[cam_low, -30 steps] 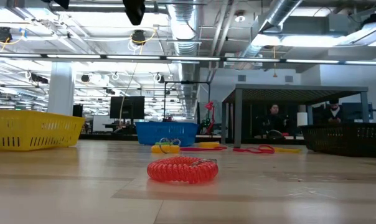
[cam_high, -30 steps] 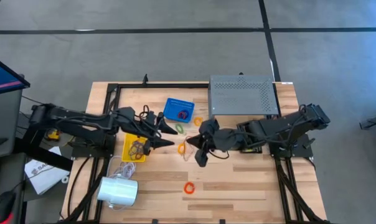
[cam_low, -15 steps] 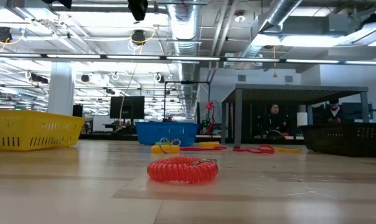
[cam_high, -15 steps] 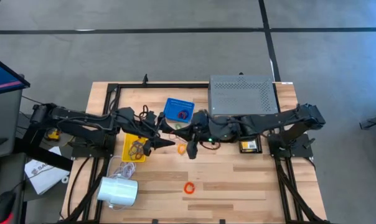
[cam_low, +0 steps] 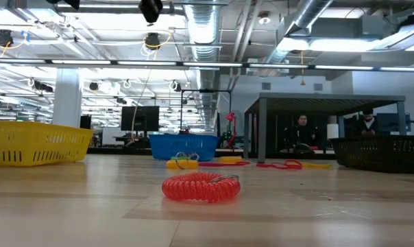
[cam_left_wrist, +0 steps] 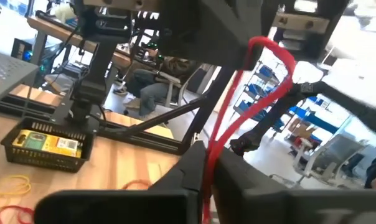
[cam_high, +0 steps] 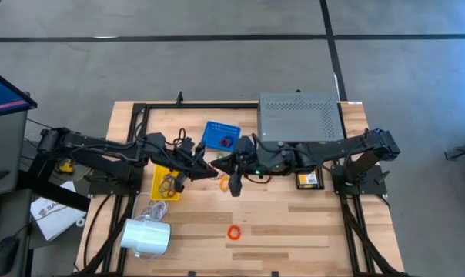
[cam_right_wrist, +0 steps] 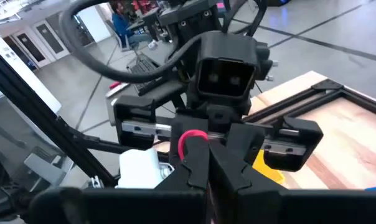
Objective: Pick & Place Office Desk Supplies
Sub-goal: Put the red rubber band into the yellow bin
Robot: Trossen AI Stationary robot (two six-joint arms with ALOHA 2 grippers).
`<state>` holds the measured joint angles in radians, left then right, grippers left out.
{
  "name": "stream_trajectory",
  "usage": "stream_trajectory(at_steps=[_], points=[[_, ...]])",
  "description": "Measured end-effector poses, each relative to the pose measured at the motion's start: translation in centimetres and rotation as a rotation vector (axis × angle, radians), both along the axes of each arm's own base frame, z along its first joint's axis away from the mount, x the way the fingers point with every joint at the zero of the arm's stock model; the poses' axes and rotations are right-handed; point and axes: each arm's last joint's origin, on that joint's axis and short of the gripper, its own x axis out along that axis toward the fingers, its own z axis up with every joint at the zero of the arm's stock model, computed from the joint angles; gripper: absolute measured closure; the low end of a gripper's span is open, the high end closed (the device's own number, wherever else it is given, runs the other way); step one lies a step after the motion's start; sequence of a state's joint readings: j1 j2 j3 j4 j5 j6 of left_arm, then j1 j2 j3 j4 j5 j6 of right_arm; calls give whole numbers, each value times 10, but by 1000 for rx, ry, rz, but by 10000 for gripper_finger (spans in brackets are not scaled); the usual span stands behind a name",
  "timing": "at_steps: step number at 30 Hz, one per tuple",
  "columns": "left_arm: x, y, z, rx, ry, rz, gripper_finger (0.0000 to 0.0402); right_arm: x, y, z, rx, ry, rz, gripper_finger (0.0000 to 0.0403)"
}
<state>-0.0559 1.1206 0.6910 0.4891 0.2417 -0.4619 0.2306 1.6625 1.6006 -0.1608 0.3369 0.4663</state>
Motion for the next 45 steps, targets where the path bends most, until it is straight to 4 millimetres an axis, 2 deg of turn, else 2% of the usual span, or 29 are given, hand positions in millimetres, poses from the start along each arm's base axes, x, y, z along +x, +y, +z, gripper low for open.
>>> stream_trajectory(at_steps=[7, 10, 13, 20, 24, 28, 34, 40, 45], points=[[0, 0, 0, -54, 16, -3, 400, 0, 1, 1, 2, -2, 2, 402], [-1, 0, 1, -59, 13, -3, 400, 0, 1, 1, 4, 1, 30, 389], [-4, 0, 4, -60, 3, -4, 400, 1, 1, 0, 17, 3, 26, 350], [-21, 1, 18, -69, -30, -7, 401, 2, -6, 2, 96, -30, -13, 230], [-39, 2, 20, -66, 36, -5, 401, -1, -8, 6, 104, -47, -65, 199], [-63, 4, 20, -63, 131, 14, 401, -4, -9, 10, 101, -58, -67, 204], [-104, 10, 16, -125, 328, 120, 401, -8, -9, 14, 71, -54, -58, 238], [-138, 14, 9, -113, 677, 268, 401, -10, -6, 11, 52, -21, -49, 274], [-148, 15, -11, -152, 1022, 359, 401, -12, -6, 5, 66, 43, -55, 295]])
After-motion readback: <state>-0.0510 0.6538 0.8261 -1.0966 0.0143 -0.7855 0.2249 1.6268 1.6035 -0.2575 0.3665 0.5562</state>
